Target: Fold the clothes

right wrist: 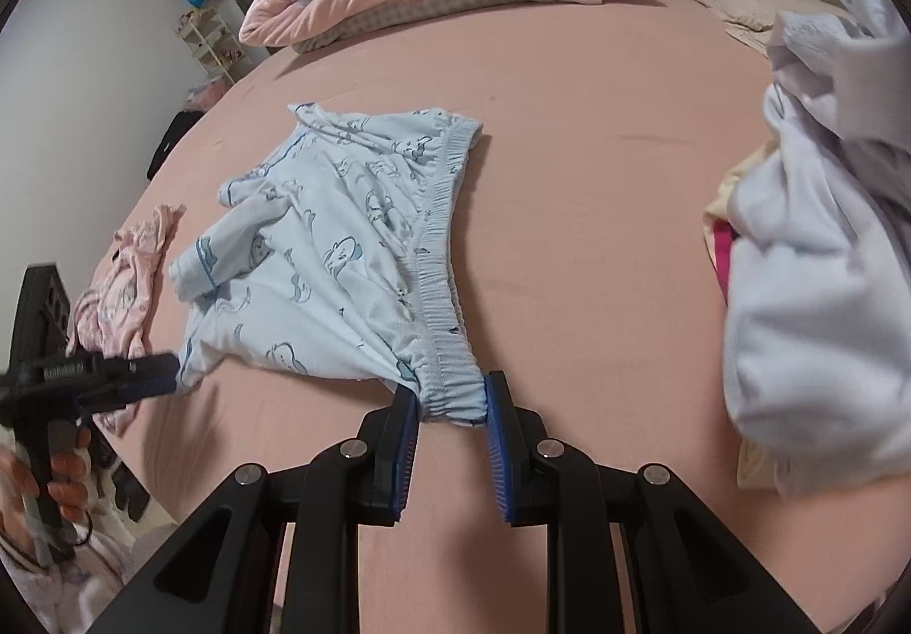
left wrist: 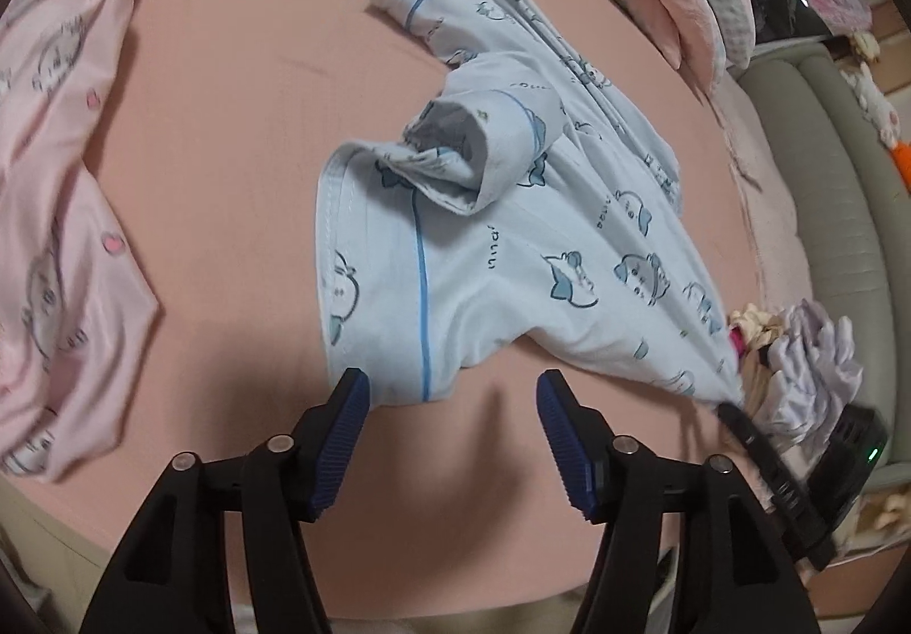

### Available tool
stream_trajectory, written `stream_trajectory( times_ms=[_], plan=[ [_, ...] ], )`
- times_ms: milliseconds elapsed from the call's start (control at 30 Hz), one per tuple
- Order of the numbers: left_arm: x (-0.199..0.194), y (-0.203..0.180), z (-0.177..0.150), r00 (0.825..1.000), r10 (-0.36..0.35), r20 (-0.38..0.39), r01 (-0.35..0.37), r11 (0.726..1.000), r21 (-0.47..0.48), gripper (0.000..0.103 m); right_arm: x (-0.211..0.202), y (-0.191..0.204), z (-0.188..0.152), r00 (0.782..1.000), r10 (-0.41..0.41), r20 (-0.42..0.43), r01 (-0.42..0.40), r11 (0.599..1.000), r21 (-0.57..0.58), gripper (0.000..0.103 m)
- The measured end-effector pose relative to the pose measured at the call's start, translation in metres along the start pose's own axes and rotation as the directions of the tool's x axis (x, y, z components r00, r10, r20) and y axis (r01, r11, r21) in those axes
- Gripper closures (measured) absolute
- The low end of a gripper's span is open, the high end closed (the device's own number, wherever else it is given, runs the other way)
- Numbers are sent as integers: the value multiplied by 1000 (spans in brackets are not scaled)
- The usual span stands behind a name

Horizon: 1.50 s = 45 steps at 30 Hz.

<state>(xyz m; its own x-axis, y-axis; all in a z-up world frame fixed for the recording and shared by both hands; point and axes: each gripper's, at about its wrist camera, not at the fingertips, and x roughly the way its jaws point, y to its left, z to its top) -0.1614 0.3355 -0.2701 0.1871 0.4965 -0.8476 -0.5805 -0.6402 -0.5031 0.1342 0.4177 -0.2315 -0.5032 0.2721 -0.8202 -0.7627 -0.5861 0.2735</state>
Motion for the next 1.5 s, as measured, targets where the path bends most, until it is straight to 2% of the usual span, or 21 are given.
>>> stream_trajectory(
  times_ms=[133,533,700,833,933,1033,1167,1233,1300,1400,1500],
  plan=[
    [0,7,5,999,-46,3,46,997,-61,34,-2,4,-4,1000,-6,6,6,1000,-1,82],
    [1,23,17,995,-94,-22,91,988,-126,33,-7,8,-12,999,-40,6,40,999,8,82],
    [2,32,25,993,-116,-33,109,982,-156,33,1,2,-16,999,-34,-19,35,998,56,82],
    [1,35,27,993,-112,-36,105,982,-157,33,15,-4,-17,999,-7,-35,11,991,133,82],
    [-1,36,24,993,-110,-38,103,983,-154,33,21,-2,-18,1000,-7,-26,11,989,148,81],
    [2,36,23,991,-131,-36,123,978,-166,25,24,-2,-19,999,14,-36,-7,983,184,79],
    [5,43,19,981,-194,-4,188,953,-238,20,21,-7,-25,999,15,-30,-6,964,265,71],
    [6,49,20,974,-227,18,223,934,-280,20,17,-8,-30,999,36,-30,-25,950,312,58],
    [6,55,20,965,-259,42,259,911,-321,20,12,-9,-36,998,62,-22,-50,932,360,52],
    [9,61,19,946,-313,84,321,868,-380,20,5,-10,-45,995,105,1,-95,899,427,48],
    [11,63,18,941,-323,98,335,857,-390,22,3,-7,-48,988,153,28,-148,870,471,44]
  ],
)
